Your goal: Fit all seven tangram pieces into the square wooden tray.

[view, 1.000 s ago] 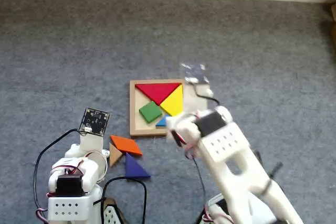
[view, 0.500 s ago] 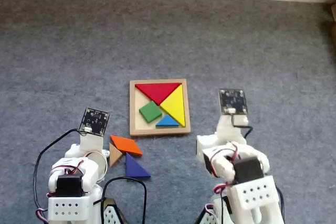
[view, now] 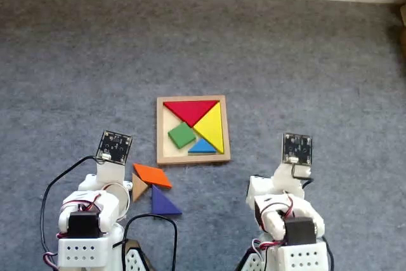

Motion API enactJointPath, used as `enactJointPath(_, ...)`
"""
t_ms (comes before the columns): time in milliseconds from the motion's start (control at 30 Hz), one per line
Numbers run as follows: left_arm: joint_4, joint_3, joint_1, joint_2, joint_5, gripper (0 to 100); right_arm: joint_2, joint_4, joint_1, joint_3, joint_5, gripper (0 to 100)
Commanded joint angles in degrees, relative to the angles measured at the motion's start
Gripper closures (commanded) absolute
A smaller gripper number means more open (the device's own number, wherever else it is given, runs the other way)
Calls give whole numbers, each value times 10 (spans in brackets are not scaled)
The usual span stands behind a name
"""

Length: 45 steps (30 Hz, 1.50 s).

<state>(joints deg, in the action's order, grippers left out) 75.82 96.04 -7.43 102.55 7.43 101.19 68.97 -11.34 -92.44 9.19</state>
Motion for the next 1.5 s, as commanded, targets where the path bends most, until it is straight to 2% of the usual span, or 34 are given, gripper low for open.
enactJointPath(0, 2, 11, -10, 14, -1, 993, 44, -12, 8, -22, -8, 990)
enactJointPath(133, 1, -13, -71, 15, 23, 993, 27, -14, 8, -32, -8, 990)
enactJointPath(267, 1, -105, -126, 15, 189, 994, 27, -14, 8, -53, -8, 990)
enactJointPath(333, -14, -148, -149, 15, 237, 994, 27, -15, 8, -70, -8, 990)
enactJointPath(467, -73, -181, -167, 13, 234, 992, 27, -15, 8, -84, -8, 990)
enactJointPath(700, -56, -252, -165, 2, 244, 992, 27, -22, 8, -90, -8, 990)
enactJointPath(833, -29, -305, -123, -64, 288, 992, 27, -22, 8, -90, -8, 990)
enactJointPath(1033, -27, -350, -29, -231, 293, 990, 27, -22, 8, -90, -8, 990)
enactJointPath(1133, -32, -353, 16, -310, 314, 921, 27, -22, 8, -90, -8, 990)
enactJointPath(1267, -119, -352, 46, -401, 260, 829, 27, -22, 8, -90, -8, 990)
enactJointPath(1467, -250, -353, 81, -509, 235, 825, 27, -22, 8, -90, -8, 990)
